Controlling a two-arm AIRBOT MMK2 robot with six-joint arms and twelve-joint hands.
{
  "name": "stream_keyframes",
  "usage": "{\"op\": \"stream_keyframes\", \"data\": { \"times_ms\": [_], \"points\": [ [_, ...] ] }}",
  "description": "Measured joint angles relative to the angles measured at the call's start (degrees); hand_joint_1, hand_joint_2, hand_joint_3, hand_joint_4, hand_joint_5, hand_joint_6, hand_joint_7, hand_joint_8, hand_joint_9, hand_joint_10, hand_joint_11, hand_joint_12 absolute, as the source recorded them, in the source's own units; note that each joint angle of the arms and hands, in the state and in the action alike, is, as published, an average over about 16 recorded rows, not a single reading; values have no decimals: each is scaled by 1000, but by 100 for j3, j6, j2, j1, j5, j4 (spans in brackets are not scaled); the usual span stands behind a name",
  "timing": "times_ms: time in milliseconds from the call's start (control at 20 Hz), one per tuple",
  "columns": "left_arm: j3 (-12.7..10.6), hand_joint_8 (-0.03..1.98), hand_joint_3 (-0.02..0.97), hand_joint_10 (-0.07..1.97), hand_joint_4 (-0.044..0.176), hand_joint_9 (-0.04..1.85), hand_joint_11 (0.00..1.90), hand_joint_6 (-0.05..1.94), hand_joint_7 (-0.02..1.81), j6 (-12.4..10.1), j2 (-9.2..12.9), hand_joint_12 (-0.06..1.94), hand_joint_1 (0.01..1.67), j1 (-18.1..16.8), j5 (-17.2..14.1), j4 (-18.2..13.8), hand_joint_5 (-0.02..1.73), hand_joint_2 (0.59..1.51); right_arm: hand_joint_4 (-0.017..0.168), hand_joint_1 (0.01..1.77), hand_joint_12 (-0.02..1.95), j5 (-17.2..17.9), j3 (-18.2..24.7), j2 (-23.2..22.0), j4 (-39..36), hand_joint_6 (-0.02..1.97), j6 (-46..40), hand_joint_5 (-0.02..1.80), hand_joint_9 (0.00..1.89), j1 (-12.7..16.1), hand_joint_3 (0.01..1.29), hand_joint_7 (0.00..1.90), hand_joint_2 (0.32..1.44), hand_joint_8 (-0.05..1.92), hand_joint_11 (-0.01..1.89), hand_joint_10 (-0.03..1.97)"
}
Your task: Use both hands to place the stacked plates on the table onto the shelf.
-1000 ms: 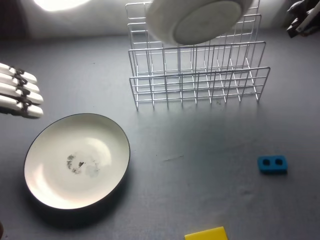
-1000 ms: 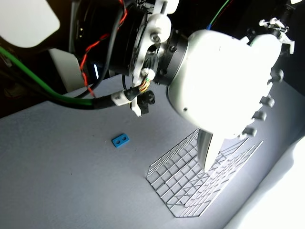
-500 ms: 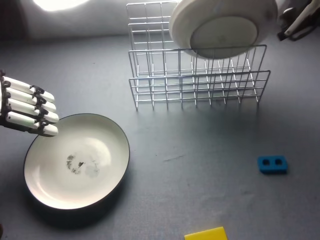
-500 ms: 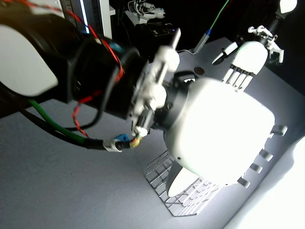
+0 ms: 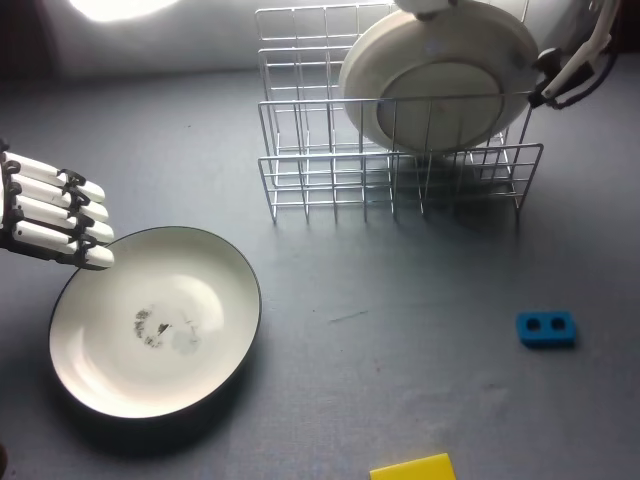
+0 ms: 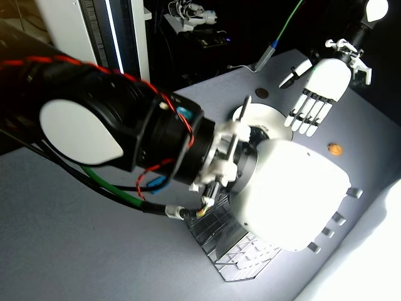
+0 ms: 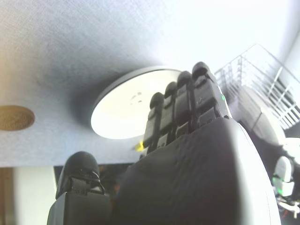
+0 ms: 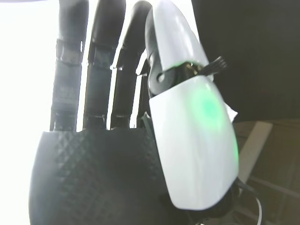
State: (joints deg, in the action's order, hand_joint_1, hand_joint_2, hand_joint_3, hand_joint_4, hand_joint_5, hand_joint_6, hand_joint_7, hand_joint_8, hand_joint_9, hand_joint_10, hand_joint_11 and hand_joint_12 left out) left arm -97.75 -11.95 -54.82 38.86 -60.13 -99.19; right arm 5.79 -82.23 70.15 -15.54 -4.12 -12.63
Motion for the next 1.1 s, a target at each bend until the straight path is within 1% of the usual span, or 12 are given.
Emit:
{"op": "stream_keyframes", "data": {
  "times_ms": [150, 250, 350, 450, 600, 750, 850, 950, 1100],
  "points": [
    [-6, -6, 20, 18, 7, 23, 15, 7, 41, -2, -15, 9, 15, 56, 24, 24, 72, 1154, -3, 1354, 934, 62, -41, 0, 36, 978, 29, 943, 1129, 11, 17, 1071, 1072, 797, 901, 807],
    [-15, -5, 20, 18, 7, 22, 15, 8, 40, -4, -32, 9, 15, 102, 42, 34, 73, 1155, -2, 1343, 932, 88, -18, -34, -7, 1011, 61, 929, 1123, 49, 17, 1061, 1079, 815, 890, 744],
    [-24, -5, 20, 18, 6, 21, 15, 8, 37, -7, -51, 9, 15, 157, 59, 46, 73, 1155, -2, 1327, 927, 90, 54, -93, -147, 985, 95, 906, 1122, 113, 17, 1048, 1081, 768, 871, 644],
    [-39, -6, 20, 18, 6, 21, 15, 8, 32, -17, -73, 9, 15, 220, 76, 65, 73, 1154, -2, 1310, 936, 80, 174, -165, -386, 872, 134, 877, 1098, 197, 17, 1023, 1076, 667, 838, 568],
    [-68, -8, 20, 19, 6, 22, 15, 8, 24, -53, -116, 9, 15, 327, 104, 97, 73, 1152, -2, 1269, 981, 63, 442, -284, -878, 705, 264, 813, 1016, 336, 17, 951, 1068, 528, 733, 470],
    [-104, -10, 20, 20, 6, 25, 15, 7, 17, -115, -170, 9, 15, 446, 144, 150, 73, 1151, -2, 1196, 1013, 38, 814, -394, -1380, 519, 639, 733, 920, 458, 17, 861, 1057, 373, 580, 271],
    [-130, -11, 21, 20, 5, 26, 16, 5, 11, -167, -209, 9, 15, 531, 176, 192, 73, 1151, -2, 1136, 1006, 25, 1109, -455, -1698, 397, 1010, 657, 827, 484, 17, 774, 1049, 271, 470, 155],
    [-155, -12, 21, 21, 5, 27, 16, 2, 5, -226, -247, 9, 15, 616, 208, 235, 71, 1150, -1, 1091, 924, 7, 1417, -495, -1904, 263, 1514, 563, 709, 453, 17, 665, 1032, 161, 365, 51],
    [-185, -14, 21, 23, 4, 29, 16, -4, -4, -327, -296, 9, 15, 751, 260, 308, 65, 1149, 0, 1065, 743, 21, 1843, -497, -1982, 56, 2433, 417, 507, 339, 17, 479, 1003, 13, 217, 13]
  ]
}}
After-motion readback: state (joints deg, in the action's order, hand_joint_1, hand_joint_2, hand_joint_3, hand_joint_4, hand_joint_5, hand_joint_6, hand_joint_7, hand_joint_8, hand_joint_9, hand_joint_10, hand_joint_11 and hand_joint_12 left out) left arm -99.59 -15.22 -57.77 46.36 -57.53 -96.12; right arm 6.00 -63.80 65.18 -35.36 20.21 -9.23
